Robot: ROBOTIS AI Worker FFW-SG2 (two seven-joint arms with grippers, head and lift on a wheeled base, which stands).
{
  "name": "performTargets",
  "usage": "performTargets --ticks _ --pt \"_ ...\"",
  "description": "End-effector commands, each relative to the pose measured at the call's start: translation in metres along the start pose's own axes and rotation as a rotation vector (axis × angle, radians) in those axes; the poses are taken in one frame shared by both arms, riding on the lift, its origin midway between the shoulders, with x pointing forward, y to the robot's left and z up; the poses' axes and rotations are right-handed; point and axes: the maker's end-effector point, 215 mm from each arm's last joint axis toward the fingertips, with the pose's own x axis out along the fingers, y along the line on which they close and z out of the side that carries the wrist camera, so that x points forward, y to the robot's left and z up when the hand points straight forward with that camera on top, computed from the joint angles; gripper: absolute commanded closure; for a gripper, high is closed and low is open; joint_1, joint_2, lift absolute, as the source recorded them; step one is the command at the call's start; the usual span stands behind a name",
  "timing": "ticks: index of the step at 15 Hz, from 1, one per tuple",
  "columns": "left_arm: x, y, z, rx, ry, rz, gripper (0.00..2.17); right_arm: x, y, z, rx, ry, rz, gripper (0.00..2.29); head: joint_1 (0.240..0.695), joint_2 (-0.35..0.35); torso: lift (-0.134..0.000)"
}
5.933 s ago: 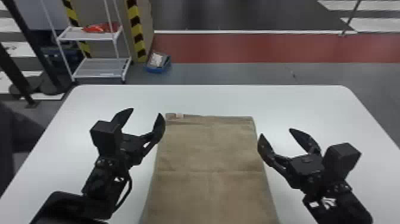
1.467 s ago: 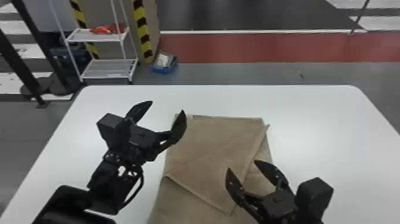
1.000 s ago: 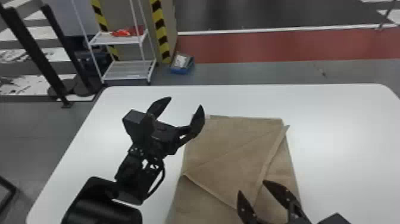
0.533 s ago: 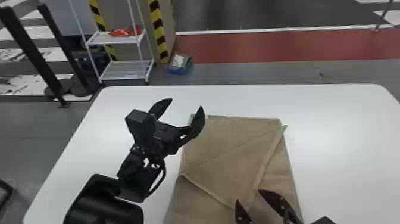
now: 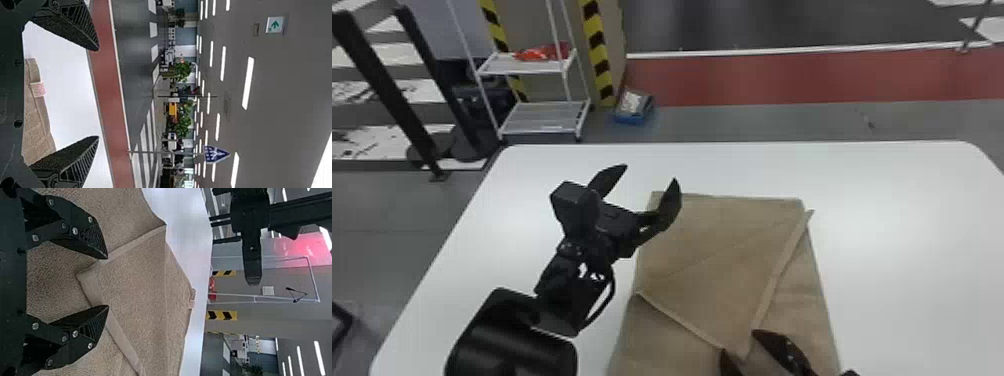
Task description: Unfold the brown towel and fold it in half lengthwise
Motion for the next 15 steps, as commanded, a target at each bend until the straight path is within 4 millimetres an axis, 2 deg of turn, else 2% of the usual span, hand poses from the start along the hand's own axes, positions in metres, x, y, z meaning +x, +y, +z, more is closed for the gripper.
performTargets --ticks 1,4,5,11,12,13,15 --pt "0.001 -0.001 -0.003 0.0 0.005 -0.002 0.09 0.003 0.006 -0.002 -0.026 0.015 0.006 0.53 0.695 0.112 -0.125" --pt "0.0 -0.001 -0.004 0.0 0.007 -0.003 0.09 0.005 0.009 -0.01 -0.061 0.051 0.003 0.56 0.695 0.12 -0.125" --pt "0.0 -0.001 -0.004 0.002 0.007 -0.005 0.09 0.005 0.009 -0.011 -0.069 0.059 -0.001 0.66 0.695 0.122 -0.125" --pt "0.0 0.0 -0.007 0.004 0.013 -0.002 0.09 0.002 0.004 0.0 -0.074 0.025 -0.021 0.67 0.695 0.121 -0.125" --pt "0.0 0.0 -0.007 0.004 0.014 -0.002 0.09 0.003 0.003 0.002 -0.076 0.023 -0.023 0.72 0.695 0.12 -0.125" --pt "0.0 0.0 -0.007 0.004 0.014 -0.002 0.09 0.003 0.002 0.0 -0.077 0.026 -0.024 0.97 0.695 0.12 -0.125" --pt "0.0 0.001 -0.011 0.006 0.021 -0.001 0.09 0.003 -0.002 -0.002 -0.074 0.034 -0.029 1.24 0.695 0.118 -0.125"
